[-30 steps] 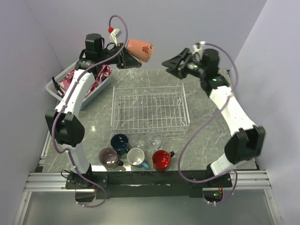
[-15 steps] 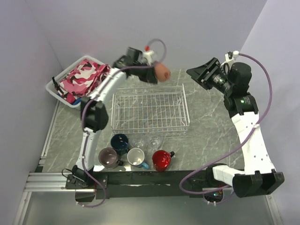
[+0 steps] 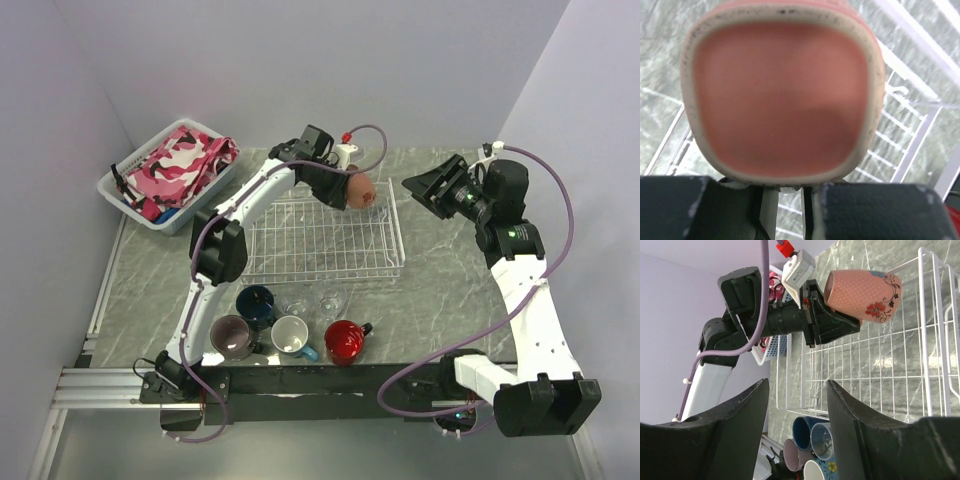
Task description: Load the cups into the dish rack
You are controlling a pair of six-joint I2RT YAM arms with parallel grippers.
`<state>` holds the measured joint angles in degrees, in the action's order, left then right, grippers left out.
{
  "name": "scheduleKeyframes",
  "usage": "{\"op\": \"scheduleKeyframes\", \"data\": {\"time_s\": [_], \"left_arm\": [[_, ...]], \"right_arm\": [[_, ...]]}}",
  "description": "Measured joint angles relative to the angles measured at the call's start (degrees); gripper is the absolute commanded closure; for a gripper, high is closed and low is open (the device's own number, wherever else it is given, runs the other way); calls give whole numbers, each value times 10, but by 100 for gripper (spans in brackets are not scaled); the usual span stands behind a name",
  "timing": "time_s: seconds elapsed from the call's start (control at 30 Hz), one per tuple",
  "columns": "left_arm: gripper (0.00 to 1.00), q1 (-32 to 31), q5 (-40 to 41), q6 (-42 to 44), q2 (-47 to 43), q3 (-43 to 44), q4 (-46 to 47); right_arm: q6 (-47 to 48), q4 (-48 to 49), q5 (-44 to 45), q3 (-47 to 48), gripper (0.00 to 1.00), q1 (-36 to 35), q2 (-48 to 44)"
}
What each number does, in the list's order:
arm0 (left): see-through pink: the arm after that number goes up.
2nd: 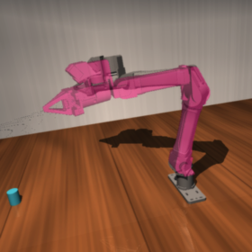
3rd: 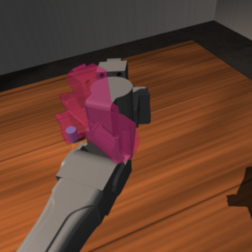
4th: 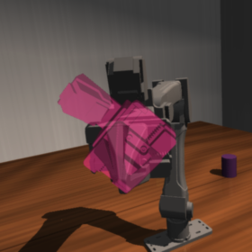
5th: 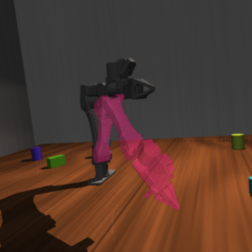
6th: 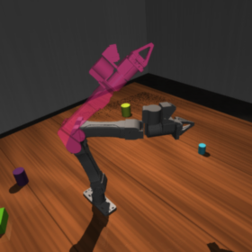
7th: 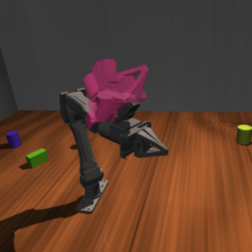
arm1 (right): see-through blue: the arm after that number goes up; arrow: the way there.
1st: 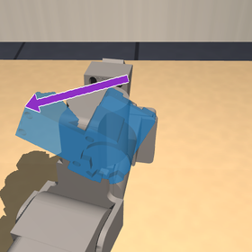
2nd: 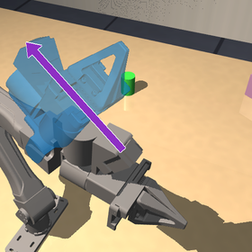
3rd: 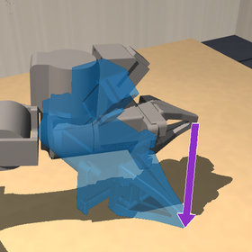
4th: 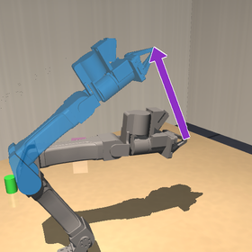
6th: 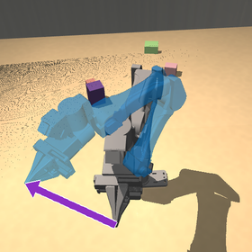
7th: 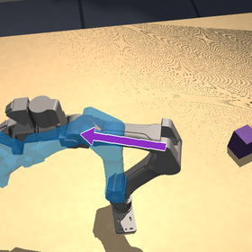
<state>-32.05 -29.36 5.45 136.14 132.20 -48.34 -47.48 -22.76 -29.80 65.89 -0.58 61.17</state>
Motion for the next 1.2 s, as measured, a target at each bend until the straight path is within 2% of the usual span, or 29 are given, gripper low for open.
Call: {"op": "scheduleKeyframes", "data": {"time_s": [0.57,0.87,1.03,1.2], "left_arm": [[99,-11,32,106,0,-48,-12],[91,-41,13,135,0,-64,31],[91,-52,27,164,0,-79,59],[85,-53,53,205,-1,-92,83]], "right_arm": [[-2,12,-7,-20,47,0,-3],[-1,11,-10,-37,48,0,-16],[2,10,-11,-37,48,0,-23],[4,9,-11,-37,48,0,-34]]}}
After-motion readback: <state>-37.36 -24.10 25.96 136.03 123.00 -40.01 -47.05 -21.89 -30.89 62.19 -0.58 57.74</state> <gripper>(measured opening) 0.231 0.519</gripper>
